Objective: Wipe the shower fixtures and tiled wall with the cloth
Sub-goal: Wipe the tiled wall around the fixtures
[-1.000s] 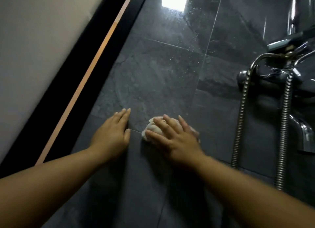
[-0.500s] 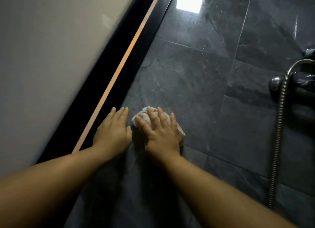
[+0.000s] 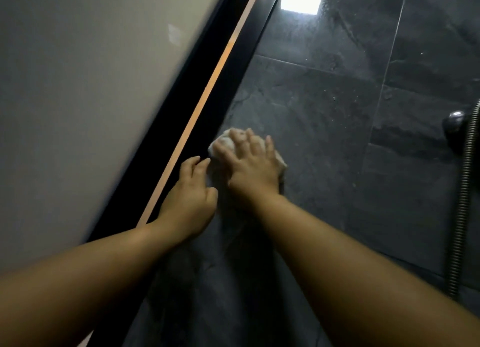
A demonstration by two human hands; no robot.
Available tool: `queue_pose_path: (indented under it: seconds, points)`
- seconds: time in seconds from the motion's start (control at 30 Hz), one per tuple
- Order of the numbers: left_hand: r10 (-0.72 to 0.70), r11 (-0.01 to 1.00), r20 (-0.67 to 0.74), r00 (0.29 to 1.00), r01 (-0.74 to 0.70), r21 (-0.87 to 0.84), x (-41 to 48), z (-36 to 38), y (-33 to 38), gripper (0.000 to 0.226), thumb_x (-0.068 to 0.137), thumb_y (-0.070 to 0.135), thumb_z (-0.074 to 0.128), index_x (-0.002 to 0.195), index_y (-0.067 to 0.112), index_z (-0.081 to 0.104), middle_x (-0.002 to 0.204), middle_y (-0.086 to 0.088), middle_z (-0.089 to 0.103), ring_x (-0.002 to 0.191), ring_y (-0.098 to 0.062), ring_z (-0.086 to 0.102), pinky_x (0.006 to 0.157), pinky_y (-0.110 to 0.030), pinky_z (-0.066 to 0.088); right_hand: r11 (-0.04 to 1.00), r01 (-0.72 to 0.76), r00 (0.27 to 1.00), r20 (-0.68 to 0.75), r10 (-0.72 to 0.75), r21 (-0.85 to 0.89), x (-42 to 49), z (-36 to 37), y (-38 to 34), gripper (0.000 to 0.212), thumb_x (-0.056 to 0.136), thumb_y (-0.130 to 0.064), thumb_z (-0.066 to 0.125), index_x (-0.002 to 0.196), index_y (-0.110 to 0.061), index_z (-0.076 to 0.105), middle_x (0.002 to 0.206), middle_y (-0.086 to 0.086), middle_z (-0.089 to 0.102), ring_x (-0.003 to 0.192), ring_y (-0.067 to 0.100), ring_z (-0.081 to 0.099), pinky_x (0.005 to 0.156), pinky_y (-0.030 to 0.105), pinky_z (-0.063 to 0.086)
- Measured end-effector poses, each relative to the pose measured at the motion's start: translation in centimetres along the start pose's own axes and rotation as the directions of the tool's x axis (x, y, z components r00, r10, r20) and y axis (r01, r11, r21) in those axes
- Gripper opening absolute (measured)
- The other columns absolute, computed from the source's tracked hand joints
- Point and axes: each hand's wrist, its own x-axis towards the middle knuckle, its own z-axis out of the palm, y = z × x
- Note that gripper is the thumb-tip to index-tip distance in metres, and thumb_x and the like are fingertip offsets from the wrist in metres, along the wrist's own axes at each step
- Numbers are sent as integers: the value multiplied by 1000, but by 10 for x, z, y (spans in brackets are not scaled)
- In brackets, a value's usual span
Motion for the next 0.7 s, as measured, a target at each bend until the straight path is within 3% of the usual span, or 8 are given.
queue_pose_path:
  seconds: [0.17,0.3,0.37,0.47,0.53,0.63,0.67,0.7]
  points:
    - [26,996,-16,1000,-27,-90,-10,15,26,72,73,33,30,142,12,33,149,-10,24,136,-22,30,112,-29,21,972,231,971,71,-228,-44,-47,11,18,58,95,-36,38,148,-36,14,159,-2,-1,145,24,-7,111,46,-18]
    - [89,995,31,996,-87,-55,-11,40,55,53,95,27,41,145,14,28,154,-7,18,141,-20,20,116,-32,17,944,313,949,79,-306,-103,-85,6,75,54,84,-40,44,138,-30,44,147,5,40,136,30,36,108,50,12]
    - [122,992,55,991,-120,-36,-11,51,72,54,96,28,42,146,18,25,155,-4,15,143,-19,15,117,-31,14,965,242,970,52,-238,-104,-97,-6,109,53,86,-47,37,138,-34,41,146,3,42,134,30,39,108,49,14]
    - [173,985,113,978,-174,-5,-11,67,97,55,97,33,38,148,23,19,157,3,8,145,-15,1,117,-32,9,998,-4,1000,-2,4,-56,-102,-34,166,63,85,-58,19,144,-38,29,155,-2,25,143,26,21,113,41,1]
    - [205,978,137,969,-209,11,-9,75,111,55,98,36,36,148,25,16,157,6,6,145,-14,-2,118,-33,8,973,-231,969,-95,230,-1,-99,-44,191,60,89,-58,21,145,-38,25,157,-4,16,145,23,11,114,43,-4]
    - [231,973,120,966,-232,0,-4,84,125,54,98,34,36,148,24,18,157,7,10,145,-13,1,117,-30,9,865,-486,840,-210,501,122,-92,-33,179,52,94,-48,35,144,-35,30,157,1,17,144,26,10,113,41,-10]
    - [223,975,110,968,-223,-18,-2,86,127,53,98,34,35,148,22,19,157,6,12,145,-13,3,116,-28,8,852,-505,824,-217,523,136,-95,-25,167,55,90,-49,34,143,-33,33,155,5,21,143,28,14,112,40,-10]
    - [207,978,100,973,-204,-41,0,88,129,53,98,36,34,147,21,21,157,4,14,145,-14,5,115,-27,7,883,-454,856,-217,470,120,-102,-18,154,59,85,-50,34,141,-31,38,152,10,29,141,31,21,112,41,-6]
